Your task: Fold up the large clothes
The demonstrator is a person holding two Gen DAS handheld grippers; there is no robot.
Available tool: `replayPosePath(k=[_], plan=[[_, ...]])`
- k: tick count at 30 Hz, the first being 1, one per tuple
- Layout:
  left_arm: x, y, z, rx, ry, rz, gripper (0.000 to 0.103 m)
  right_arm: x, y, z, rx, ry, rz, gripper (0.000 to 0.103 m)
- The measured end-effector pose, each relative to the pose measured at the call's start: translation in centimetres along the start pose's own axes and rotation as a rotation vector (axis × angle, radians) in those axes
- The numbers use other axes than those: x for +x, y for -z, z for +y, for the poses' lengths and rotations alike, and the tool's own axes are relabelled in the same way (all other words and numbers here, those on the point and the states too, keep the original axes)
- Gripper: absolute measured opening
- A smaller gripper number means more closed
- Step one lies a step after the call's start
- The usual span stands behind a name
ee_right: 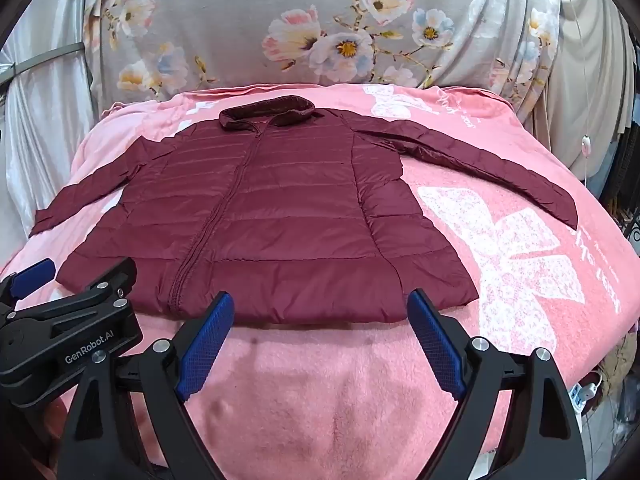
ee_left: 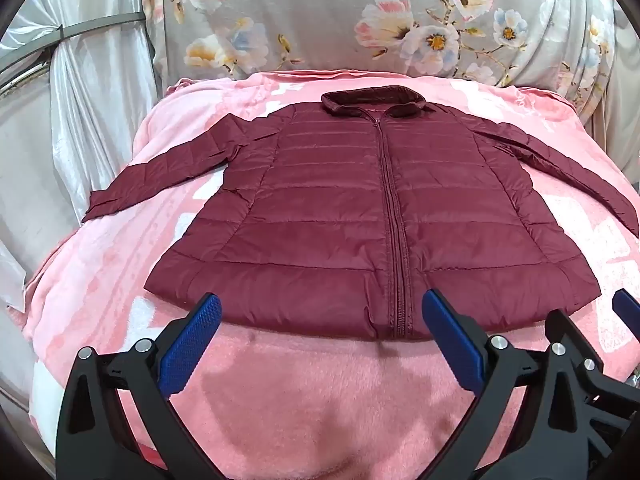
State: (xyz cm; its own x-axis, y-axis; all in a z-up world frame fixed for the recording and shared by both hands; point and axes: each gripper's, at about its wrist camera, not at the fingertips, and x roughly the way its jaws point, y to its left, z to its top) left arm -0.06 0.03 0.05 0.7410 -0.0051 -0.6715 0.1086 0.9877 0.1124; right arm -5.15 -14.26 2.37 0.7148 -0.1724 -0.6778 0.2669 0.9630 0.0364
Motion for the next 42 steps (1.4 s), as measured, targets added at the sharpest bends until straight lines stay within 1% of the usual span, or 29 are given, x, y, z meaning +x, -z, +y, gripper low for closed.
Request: replayPosePath(k=[9, 13, 17, 28, 42], plan=[[0.0, 0.1, 0.0, 0.003, -0.007, 0.015, 0.098, -0.2, 0.1, 0.3, -0.01, -0.001, 0.001, 0.086], [-0.7, 0.6, 1.1, -0.011, -0.016, 0.015, 0.098, -0.3, 0.2, 0.4, -0.009, -0.018, 0.001, 0.086], [-1.3, 0.3, 1.9, -0.028, -0.029, 0.02, 0.098, -1.2, 0.0, 0.8, -0.019, -0.022, -0.009, 0.086], [-2.3, 0.3, 3.6, -0.052, -0.072, 0.013, 0.098, -2.0, 0.0, 1.3, -0.031, -0.036, -0.028, 0.086], [-3.2, 0.7, 4.1, -0.051, -0.084, 0.001, 0.098, -3.0, -0.1, 1.9, -0.04, -0.041, -0.05, 0.086]])
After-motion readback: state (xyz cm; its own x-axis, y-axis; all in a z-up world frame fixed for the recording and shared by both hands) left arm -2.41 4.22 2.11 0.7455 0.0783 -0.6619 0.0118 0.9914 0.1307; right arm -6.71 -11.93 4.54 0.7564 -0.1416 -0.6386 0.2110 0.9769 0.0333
